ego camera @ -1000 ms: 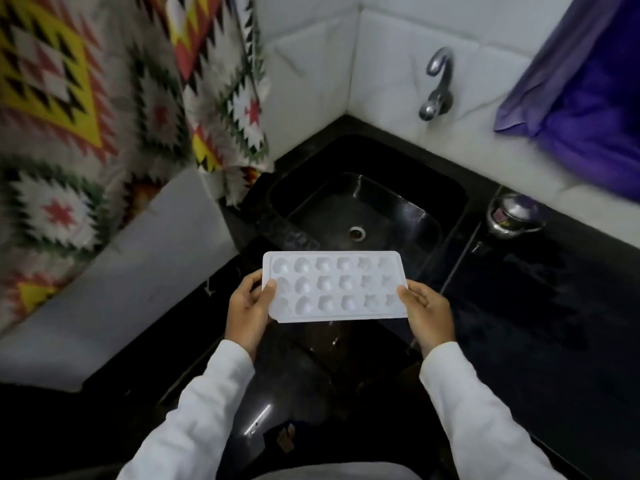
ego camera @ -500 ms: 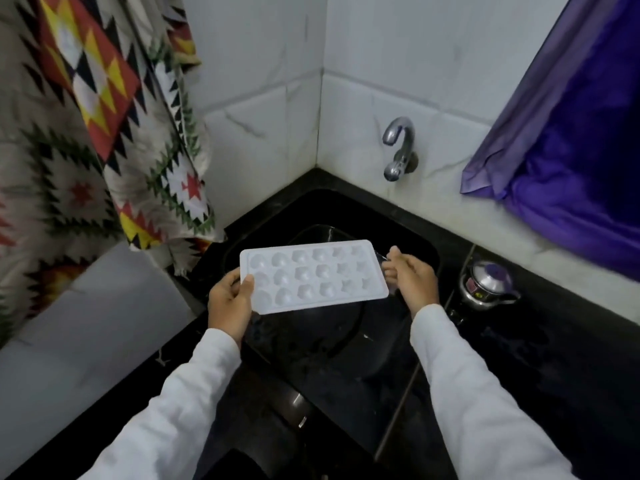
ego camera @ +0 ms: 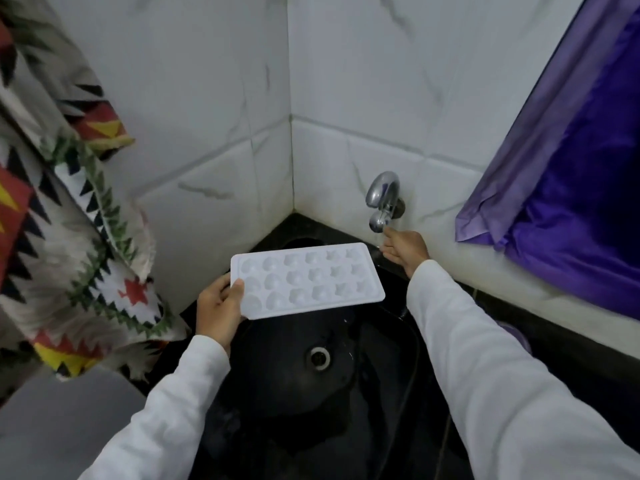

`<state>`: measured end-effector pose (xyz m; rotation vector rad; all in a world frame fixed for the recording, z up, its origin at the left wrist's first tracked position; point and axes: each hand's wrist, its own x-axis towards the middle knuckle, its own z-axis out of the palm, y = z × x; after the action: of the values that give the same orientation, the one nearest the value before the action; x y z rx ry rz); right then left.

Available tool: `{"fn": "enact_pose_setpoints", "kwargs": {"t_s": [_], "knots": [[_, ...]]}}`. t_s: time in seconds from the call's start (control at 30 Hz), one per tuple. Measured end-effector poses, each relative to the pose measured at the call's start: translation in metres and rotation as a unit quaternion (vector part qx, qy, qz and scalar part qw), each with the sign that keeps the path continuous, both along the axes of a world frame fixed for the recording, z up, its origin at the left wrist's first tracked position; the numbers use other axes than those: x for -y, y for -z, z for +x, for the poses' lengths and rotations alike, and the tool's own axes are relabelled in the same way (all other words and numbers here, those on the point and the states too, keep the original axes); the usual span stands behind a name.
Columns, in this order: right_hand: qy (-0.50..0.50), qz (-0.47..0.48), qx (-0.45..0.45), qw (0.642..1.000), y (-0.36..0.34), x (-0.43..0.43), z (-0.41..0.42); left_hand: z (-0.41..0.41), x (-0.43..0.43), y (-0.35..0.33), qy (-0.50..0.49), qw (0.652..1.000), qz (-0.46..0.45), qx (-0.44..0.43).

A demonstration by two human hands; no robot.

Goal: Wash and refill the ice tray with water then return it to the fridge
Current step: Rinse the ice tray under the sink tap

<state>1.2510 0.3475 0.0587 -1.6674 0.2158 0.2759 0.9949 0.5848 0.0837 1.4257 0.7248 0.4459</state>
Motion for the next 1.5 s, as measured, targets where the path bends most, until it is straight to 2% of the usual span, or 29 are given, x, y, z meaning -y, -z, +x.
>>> {"fn": "enact_pose_setpoints", "kwargs": {"t_s": [0.33, 0.47, 0.9, 1.5], "knots": [[0.021, 0.01, -0.049, 0.999, 0.005, -0.023, 0.063, 0.047, -0.022, 0.001, 0.047, 0.998, -0.034, -0.007], [0.035, 0.045, -0.051, 0.997, 0.01, -0.028, 0.068, 0.055, -0.023, 0.004, 0.055, 0.997, -0.052, -0.01], [0.059, 0.033, -0.053, 0.996, 0.014, -0.027, 0.077, 0.065, -0.026, 0.007, 0.059, 0.995, -0.073, -0.016], [0.065, 0.051, -0.076, 0.994, 0.011, -0.027, 0.073, 0.068, -0.024, 0.005, 0.068, 0.996, -0.057, -0.021]]}}
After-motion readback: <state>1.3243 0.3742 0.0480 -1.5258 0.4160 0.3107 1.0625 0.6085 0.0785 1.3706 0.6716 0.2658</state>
